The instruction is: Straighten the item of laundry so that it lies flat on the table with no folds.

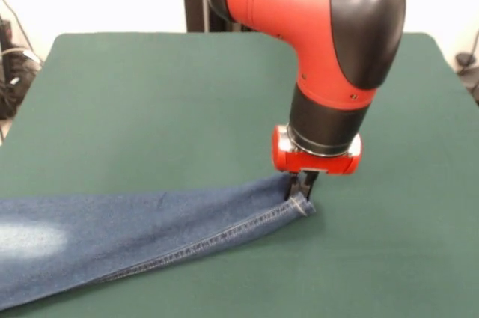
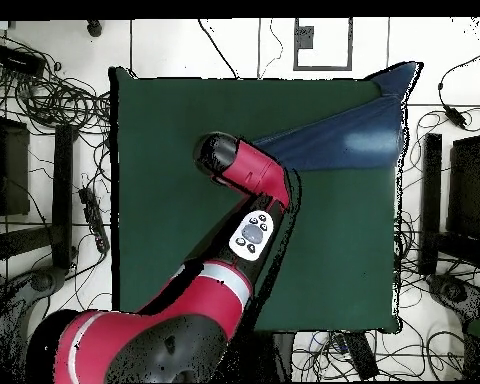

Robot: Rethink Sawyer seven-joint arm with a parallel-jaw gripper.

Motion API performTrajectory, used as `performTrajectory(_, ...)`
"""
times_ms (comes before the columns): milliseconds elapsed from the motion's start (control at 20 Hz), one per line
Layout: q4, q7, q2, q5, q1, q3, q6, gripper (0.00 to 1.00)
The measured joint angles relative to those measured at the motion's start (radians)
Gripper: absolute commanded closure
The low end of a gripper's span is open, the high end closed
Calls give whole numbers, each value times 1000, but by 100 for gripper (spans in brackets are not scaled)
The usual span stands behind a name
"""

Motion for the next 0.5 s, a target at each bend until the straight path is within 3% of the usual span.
performTrajectory(500, 58, 0, -61, -71, 0, 62, 0, 100)
